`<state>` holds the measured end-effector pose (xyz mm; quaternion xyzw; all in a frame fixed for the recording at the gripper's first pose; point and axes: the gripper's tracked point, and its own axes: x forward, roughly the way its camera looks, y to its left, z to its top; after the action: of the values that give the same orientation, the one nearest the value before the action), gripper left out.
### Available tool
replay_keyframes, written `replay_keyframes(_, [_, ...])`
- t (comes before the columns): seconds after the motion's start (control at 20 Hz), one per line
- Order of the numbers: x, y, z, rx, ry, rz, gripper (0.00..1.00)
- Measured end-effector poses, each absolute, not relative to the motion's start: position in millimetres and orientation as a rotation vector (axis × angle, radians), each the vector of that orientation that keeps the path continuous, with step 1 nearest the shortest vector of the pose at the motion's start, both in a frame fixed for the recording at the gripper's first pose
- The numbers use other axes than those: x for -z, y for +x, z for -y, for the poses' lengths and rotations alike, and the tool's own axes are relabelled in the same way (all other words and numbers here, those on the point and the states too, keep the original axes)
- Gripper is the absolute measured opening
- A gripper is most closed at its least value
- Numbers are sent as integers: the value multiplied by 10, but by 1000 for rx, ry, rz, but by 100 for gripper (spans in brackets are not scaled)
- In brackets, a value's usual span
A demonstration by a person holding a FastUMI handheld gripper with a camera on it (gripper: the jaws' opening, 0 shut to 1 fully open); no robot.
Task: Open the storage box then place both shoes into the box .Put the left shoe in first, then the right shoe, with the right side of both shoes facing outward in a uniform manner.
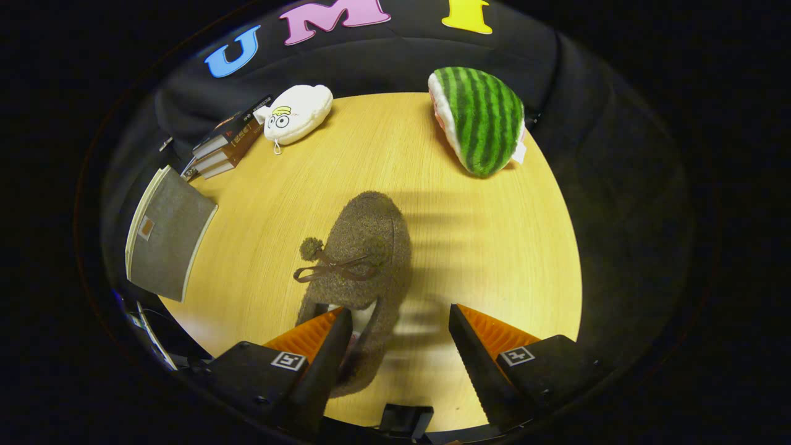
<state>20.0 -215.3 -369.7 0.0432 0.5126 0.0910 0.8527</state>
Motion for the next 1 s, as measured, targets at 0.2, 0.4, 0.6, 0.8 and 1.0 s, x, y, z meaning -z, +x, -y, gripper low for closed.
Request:
replay_keyframes(0.2, [3825, 255, 2009, -188, 142, -1100, 59])
replay_keyframes(0.4, [3879, 320, 2120, -95, 155, -1091, 24])
replay_keyframes(0.6, [3782, 241, 2024, -105, 207, -1104, 5])
replay_keyframes(0.8, [3280, 208, 1728, -87, 288, -1041, 5])
replay_keyframes(1.0, [2525, 110, 1018, -105, 415, -951, 5])
